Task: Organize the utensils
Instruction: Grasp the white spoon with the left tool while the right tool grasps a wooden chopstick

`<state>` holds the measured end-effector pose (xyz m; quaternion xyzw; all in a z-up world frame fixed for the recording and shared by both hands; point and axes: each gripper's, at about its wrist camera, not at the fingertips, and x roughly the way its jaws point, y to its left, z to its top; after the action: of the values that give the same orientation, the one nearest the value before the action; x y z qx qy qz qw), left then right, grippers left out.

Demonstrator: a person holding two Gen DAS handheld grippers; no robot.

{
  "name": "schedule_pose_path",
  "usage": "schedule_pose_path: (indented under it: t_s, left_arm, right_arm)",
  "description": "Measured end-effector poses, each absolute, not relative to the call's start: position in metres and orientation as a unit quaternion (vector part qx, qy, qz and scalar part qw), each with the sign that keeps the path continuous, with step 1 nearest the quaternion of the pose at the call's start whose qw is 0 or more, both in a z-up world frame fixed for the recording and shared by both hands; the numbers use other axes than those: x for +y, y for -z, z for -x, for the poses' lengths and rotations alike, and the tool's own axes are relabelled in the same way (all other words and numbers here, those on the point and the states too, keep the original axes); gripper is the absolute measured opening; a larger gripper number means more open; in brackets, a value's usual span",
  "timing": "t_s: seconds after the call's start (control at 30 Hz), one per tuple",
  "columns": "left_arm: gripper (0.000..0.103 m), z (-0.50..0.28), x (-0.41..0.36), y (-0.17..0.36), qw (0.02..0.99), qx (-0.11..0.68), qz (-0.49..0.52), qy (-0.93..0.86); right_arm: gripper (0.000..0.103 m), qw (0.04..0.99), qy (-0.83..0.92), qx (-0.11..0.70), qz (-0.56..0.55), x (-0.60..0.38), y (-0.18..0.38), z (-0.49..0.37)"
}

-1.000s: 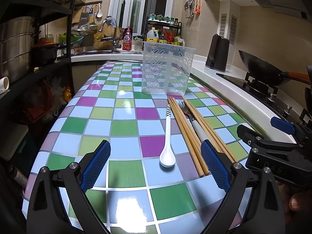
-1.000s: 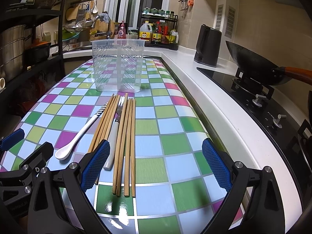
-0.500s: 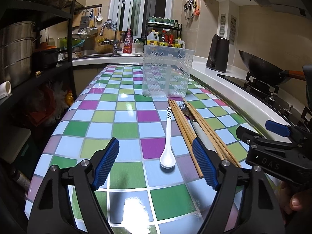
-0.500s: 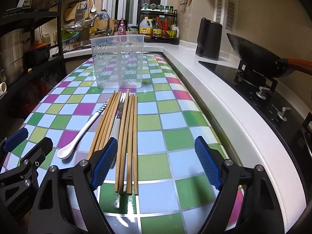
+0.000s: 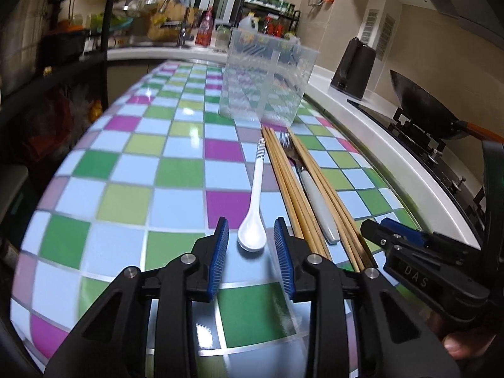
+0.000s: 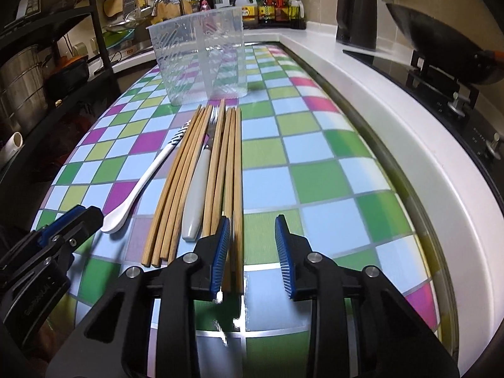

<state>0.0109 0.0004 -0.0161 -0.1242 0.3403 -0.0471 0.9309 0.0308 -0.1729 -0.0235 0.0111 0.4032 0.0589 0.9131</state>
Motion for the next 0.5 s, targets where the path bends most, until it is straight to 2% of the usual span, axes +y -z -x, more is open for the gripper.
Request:
schedule_pose_path:
  t_s: [0.3, 0.5]
  left_arm:
    - [0.015, -0.028, 0.000, 0.030, 0.903, 0.388, 0.181, 0.037]
    - [0.015, -0.029, -0.012, 0.033, 0.906, 0.393, 0.154, 0.031]
  right_arm:
    - [0.029, 0.904, -0.059, 0.423, -0.010, -0.175, 0.029, -0.036]
    - [0.026, 0.902, -0.061, 0.427, -0.007, -0.173, 0.029, -0.034]
